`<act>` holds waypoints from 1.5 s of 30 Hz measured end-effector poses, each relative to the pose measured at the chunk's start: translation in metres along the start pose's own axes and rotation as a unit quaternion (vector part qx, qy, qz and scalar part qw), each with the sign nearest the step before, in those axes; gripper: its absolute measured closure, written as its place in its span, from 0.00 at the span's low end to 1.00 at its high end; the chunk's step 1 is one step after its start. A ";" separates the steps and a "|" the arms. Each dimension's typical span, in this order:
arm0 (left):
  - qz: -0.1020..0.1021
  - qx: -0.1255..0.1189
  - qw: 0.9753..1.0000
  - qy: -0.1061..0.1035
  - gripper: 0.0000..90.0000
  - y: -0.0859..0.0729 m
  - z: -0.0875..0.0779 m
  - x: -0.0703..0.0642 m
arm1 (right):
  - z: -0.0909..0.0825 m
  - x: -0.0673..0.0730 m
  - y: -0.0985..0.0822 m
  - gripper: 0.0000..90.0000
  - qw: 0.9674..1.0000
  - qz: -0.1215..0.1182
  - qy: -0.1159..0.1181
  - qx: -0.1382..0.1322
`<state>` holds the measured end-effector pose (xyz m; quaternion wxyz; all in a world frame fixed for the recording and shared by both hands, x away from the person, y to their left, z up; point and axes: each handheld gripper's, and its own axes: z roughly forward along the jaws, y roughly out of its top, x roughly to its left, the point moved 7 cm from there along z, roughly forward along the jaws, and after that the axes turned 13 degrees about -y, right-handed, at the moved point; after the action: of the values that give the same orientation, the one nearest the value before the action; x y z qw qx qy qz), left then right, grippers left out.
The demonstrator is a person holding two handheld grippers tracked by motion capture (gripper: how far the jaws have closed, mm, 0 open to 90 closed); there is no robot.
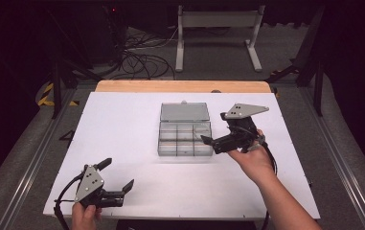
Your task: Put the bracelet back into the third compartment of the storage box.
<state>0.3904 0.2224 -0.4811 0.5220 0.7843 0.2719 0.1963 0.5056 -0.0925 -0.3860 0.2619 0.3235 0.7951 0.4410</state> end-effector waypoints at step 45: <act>0.003 0.002 1.000 0.004 0.03 0.000 0.002 0.000 | -0.058 -0.017 -0.111 0.00 0.999 0.005 0.009 -0.034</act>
<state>0.3913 0.2213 -0.4818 0.5186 0.7855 0.2717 0.2006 0.4443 -0.1810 -0.4527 0.2633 0.3145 0.7802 0.4723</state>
